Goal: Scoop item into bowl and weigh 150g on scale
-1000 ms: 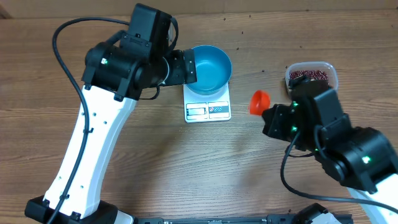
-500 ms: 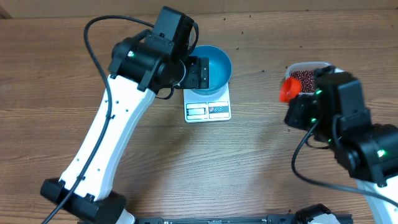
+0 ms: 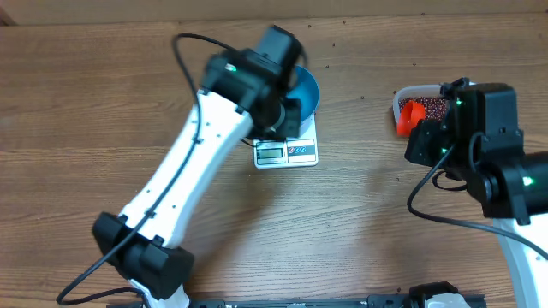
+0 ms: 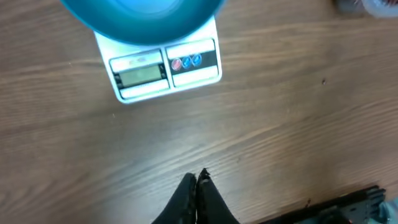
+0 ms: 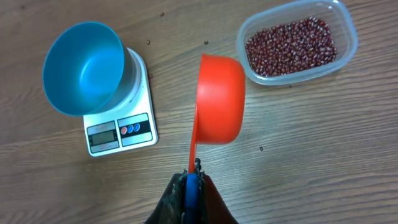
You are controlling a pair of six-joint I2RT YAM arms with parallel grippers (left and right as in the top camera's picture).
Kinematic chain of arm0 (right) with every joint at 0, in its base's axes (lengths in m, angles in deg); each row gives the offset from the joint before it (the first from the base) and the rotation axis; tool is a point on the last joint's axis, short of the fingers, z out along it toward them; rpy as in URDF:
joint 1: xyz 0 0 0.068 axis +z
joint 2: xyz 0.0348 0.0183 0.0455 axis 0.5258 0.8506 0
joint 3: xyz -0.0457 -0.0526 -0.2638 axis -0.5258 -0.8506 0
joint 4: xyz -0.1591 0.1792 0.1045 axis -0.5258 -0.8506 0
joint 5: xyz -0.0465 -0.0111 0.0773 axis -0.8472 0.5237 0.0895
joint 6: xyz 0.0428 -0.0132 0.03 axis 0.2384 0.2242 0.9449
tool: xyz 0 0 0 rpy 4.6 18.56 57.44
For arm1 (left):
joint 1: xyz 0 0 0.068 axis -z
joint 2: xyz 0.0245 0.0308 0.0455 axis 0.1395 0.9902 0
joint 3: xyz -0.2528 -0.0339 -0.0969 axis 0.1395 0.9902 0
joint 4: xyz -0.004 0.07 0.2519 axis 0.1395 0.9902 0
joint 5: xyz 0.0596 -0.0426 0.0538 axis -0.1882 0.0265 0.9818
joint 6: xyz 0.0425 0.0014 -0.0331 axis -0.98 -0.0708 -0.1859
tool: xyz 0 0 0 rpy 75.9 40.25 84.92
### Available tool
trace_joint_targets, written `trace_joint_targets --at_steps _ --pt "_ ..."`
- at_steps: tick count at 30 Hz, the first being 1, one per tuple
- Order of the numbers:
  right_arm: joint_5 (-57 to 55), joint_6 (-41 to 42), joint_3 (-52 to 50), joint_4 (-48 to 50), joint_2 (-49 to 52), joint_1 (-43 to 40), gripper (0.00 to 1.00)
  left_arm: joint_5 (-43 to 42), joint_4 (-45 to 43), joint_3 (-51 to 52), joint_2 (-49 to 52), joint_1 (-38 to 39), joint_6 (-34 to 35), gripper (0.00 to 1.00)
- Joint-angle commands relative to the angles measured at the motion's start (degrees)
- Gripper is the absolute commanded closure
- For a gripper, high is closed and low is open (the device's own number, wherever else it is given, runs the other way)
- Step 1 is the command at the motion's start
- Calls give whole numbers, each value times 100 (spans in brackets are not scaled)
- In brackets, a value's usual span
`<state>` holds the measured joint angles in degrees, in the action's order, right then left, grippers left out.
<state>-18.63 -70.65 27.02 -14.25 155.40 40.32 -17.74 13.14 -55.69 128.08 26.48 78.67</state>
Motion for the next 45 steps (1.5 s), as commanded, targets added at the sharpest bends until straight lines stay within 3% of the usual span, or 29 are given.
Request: trace_joint_targets --at_steps 1,9,15,22,31,45 --pt "35 -94 136 31 63 -33 96 813 -57 278 109 455 527 96" --pt "37 -68 136 31 66 -33 96 1790 -1139 1779 109 984 671 95" --pt "35 -70 136 -13 66 -33 96 1821 -3001 3049 109 863 -199 96" --pt "35 -68 136 -22 66 -33 96 1821 -4457 3773 116 671 -835 96" --pt "35 -48 136 -7 66 -33 96 1823 -5189 3945 146 595 -1222 96" --pt "35 -50 136 -11 66 -33 96 1849 -5283 3945 745 595 -1333 96"
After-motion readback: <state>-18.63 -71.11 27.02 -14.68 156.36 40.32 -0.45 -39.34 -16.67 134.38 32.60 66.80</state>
